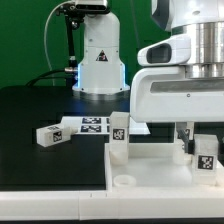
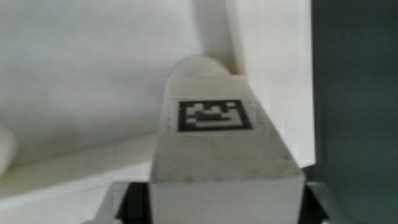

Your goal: Assemble square table

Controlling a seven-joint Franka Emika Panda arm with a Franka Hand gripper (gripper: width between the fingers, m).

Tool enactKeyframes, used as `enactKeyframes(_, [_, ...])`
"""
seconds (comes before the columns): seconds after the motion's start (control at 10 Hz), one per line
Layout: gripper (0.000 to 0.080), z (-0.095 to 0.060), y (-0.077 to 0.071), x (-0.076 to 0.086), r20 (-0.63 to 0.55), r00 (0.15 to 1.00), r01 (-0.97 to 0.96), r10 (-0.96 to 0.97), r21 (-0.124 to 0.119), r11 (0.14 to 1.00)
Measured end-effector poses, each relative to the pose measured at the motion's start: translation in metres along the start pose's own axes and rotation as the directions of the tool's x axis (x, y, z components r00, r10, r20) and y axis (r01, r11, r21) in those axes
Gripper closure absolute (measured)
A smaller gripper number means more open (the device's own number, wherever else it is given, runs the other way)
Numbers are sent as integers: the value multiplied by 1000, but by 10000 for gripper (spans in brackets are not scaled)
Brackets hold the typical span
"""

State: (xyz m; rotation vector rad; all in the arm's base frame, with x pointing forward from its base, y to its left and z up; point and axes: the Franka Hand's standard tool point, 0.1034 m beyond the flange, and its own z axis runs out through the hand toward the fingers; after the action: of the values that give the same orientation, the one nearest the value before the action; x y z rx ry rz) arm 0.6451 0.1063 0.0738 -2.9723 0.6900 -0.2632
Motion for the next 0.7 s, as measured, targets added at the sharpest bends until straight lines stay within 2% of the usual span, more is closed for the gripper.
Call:
enactKeyframes(0.1, [515, 0, 2, 0, -2, 982, -189, 189, -11, 982])
enactKeyframes(0.2, [515, -1, 4, -2, 10, 900, -436, 436, -20, 900])
enactKeyframes(0.3, [515, -1, 5, -2, 33, 803, -595, 596, -32, 803])
enactKeyframes(0.7, [514, 0, 6, -3, 40, 678, -733, 734, -40, 679])
